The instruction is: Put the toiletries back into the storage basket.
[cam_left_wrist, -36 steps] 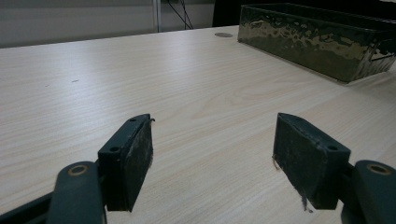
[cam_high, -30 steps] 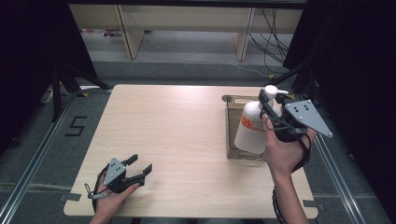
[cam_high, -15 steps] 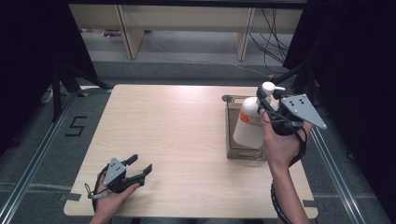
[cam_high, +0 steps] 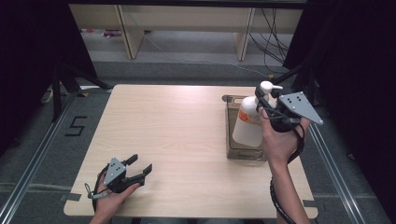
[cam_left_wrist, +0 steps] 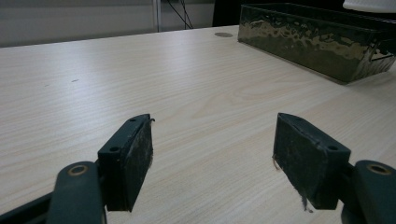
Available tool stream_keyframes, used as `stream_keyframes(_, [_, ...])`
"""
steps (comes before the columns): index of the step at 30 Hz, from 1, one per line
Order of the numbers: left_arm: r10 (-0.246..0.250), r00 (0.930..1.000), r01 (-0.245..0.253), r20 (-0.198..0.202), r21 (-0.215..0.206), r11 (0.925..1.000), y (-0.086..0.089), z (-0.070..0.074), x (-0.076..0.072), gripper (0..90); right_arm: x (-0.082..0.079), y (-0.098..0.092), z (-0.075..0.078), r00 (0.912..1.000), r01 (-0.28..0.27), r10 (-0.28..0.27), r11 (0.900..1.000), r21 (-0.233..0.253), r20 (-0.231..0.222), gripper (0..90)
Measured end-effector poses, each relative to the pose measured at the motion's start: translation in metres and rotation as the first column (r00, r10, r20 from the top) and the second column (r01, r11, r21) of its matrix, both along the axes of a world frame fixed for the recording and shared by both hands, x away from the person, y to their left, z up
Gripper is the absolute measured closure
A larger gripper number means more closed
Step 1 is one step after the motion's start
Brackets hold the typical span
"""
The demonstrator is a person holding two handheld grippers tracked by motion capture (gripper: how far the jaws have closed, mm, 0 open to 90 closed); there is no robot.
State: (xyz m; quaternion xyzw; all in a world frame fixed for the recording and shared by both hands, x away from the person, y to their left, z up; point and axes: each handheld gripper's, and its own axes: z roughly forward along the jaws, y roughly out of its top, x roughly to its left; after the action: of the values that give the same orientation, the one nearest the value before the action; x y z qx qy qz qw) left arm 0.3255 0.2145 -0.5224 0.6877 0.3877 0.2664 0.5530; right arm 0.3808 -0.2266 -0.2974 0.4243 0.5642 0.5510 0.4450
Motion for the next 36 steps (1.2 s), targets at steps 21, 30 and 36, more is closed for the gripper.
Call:
stream_keyframes(21, [-0.001,1.0,0.001,0.002,-0.002,1.0,0.001,0.0,0.0,28.1,0.007,0.001,-0.007,0.9998,-0.013,0.013,1.0,0.004,-0.012,60.3])
stream_keyframes(30, [-0.002,1.0,0.002,0.003,-0.003,1.0,0.0,0.0,0.0,28.1,0.008,0.001,-0.011,0.9999,-0.006,0.006,1.0,-0.01,-0.016,60.2])
stream_keyframes(36, [-0.001,1.0,0.001,0.003,-0.003,1.0,0.001,0.0,0.0,28.1,0.009,0.002,-0.015,0.9995,-0.018,0.018,1.0,-0.001,-0.027,60.2])
